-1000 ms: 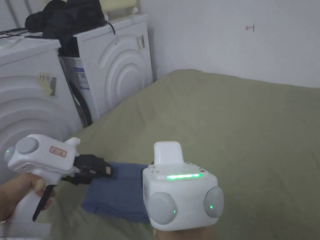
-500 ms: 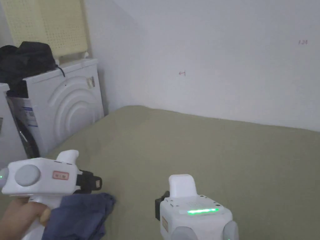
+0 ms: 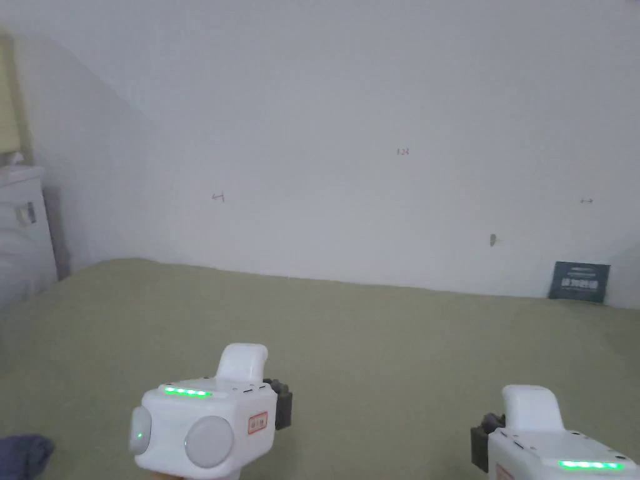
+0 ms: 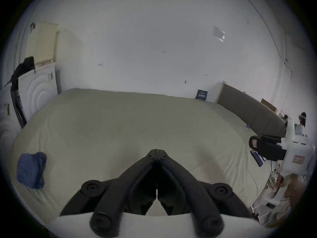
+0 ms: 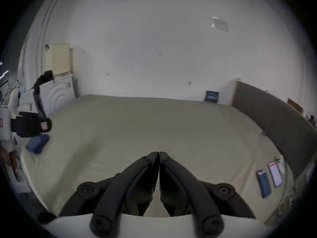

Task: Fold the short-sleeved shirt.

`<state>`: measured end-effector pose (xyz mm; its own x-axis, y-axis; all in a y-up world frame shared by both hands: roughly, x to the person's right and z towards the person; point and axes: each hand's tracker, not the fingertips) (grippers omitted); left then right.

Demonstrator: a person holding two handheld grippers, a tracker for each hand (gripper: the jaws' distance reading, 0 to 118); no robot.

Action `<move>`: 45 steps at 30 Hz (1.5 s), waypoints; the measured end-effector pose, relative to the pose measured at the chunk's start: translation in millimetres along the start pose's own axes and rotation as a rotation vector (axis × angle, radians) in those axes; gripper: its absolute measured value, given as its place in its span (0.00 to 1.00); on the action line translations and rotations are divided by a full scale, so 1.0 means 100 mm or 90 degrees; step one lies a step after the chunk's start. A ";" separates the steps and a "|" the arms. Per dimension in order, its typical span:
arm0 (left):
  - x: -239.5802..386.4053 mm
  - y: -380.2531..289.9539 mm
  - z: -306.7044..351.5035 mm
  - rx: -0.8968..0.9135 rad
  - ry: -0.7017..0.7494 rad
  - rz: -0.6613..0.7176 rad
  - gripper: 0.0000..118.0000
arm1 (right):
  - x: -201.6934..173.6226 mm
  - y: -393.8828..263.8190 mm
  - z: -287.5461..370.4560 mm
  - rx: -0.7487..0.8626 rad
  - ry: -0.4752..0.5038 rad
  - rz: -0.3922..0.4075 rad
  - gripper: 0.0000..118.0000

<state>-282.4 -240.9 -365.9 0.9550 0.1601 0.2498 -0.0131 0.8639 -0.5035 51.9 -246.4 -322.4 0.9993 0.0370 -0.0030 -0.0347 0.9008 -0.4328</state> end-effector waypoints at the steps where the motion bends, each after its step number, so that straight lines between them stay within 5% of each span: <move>1: 0.13 0.02 0.00 0.007 -0.003 -0.004 0.00 | 0.17 -0.02 0.08 -0.001 -0.011 -0.003 0.06; 8: 0.59 0.01 0.06 0.036 -0.030 -0.012 0.00 | 0.74 -0.09 0.47 0.021 -0.076 -0.023 0.06; 24: 0.48 0.35 0.58 0.182 0.071 -0.068 0.00 | 0.68 0.34 0.71 0.163 -0.094 0.000 0.06; 26: 0.49 0.37 0.64 0.202 0.084 -0.085 0.12 | 0.65 0.36 0.71 0.175 -0.097 0.013 0.18; 27: 0.48 0.38 0.66 0.201 0.082 -0.091 0.27 | 0.64 0.36 0.71 0.179 -0.093 0.017 0.30; 29: 0.48 0.38 0.69 0.205 0.087 -0.097 0.90 | 0.64 0.38 0.68 0.177 -0.081 0.021 0.77; 30: 0.48 0.39 0.69 0.205 0.092 -0.097 1.00 | 0.61 0.39 0.65 0.168 -0.082 0.025 0.92; 31: 0.47 0.39 0.69 0.207 0.094 -0.096 1.00 | 0.59 0.38 0.64 0.167 -0.084 0.025 1.00; 37: 0.47 0.32 0.76 0.234 0.098 -0.096 1.00 | 0.56 0.38 0.70 0.183 -0.090 0.018 1.00; 45: 0.41 0.34 0.76 0.229 0.120 -0.072 1.00 | 0.58 0.38 0.69 0.185 -0.082 -0.084 1.00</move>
<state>-266.8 -169.0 -309.6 0.9934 -0.0070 0.1149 0.0246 0.9881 -0.1522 107.2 -179.8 -276.6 0.9861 -0.0505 0.1585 0.0741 0.9864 -0.1470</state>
